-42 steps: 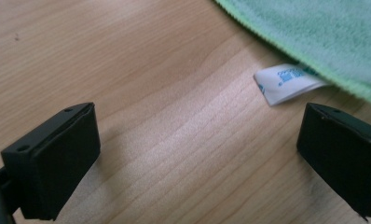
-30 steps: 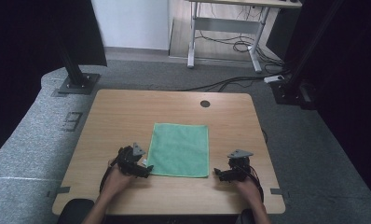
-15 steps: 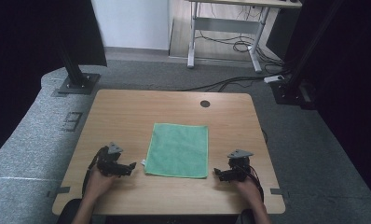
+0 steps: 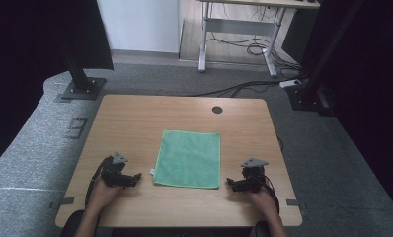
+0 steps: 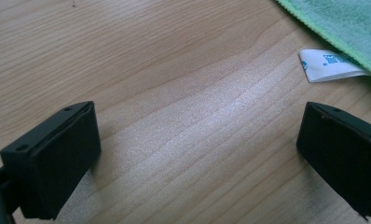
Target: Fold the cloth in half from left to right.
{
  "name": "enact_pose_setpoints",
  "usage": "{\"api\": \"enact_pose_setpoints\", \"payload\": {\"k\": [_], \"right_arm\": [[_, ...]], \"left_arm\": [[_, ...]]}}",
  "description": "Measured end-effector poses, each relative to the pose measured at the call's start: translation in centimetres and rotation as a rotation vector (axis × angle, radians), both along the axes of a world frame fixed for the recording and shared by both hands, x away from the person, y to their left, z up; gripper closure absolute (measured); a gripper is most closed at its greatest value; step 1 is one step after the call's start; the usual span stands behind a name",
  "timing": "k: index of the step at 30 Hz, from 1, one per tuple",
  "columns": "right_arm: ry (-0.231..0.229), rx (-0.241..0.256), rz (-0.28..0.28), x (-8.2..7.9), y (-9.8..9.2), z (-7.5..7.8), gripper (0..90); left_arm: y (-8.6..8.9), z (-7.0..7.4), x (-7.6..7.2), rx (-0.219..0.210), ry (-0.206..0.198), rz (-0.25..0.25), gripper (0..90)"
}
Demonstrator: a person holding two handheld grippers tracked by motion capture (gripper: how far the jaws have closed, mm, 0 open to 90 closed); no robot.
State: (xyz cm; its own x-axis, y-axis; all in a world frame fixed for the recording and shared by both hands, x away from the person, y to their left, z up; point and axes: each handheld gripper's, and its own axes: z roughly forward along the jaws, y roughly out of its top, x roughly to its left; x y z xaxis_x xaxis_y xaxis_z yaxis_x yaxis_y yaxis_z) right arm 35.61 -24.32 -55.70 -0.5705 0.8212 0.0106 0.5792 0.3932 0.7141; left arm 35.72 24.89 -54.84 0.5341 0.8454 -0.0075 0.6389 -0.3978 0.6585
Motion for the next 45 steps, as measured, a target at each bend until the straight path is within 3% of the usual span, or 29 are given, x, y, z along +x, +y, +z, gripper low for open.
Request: {"api": "enact_pose_setpoints", "payload": {"k": [7, 13, 18, 24, 29, 36, 40, 45], "right_arm": [[0.0, 0.0, 0.0, 0.0, 0.0, 0.0, 0.0], [0.0, 0.001, -0.003, 0.0, 0.0, 0.0, 0.0], [0.008, -0.005, -0.013, 0.0, 0.1, 0.1, 0.0], [-0.013, 0.01, -0.023, -0.3, 0.4, 0.9, 1.0], [-0.015, 0.034, -0.014, -0.5, 1.1, 1.5, 1.2], [-0.006, 0.033, -0.003, -0.8, 3.0, 2.0, 3.7], [-0.006, 0.047, 0.009, -0.9, 3.9, 2.2, 3.9], [0.002, 0.016, 0.026, -1.0, 4.8, 1.9, 4.1]], "left_arm": [[-0.1, 0.0, 0.1, 0.001, 0.0, 0.003, 0.0], [-0.8, 0.3, 0.7, -0.007, 0.024, 0.006, 0.0], [-1.9, 1.0, 1.2, -0.019, -0.009, -0.021, 0.0], [-3.3, 2.1, 2.4, -0.054, -0.041, -0.042, 0.0], [-4.9, 2.3, 3.6, -0.036, -0.054, -0.067, 0.0], [-7.2, 2.1, 5.9, -0.043, -0.053, -0.078, 0.0], [-8.1, 1.4, 7.0, -0.01, -0.045, -0.073, 0.0], [-8.4, 0.6, 7.4, 0.052, -0.039, -0.058, 0.0]]}}
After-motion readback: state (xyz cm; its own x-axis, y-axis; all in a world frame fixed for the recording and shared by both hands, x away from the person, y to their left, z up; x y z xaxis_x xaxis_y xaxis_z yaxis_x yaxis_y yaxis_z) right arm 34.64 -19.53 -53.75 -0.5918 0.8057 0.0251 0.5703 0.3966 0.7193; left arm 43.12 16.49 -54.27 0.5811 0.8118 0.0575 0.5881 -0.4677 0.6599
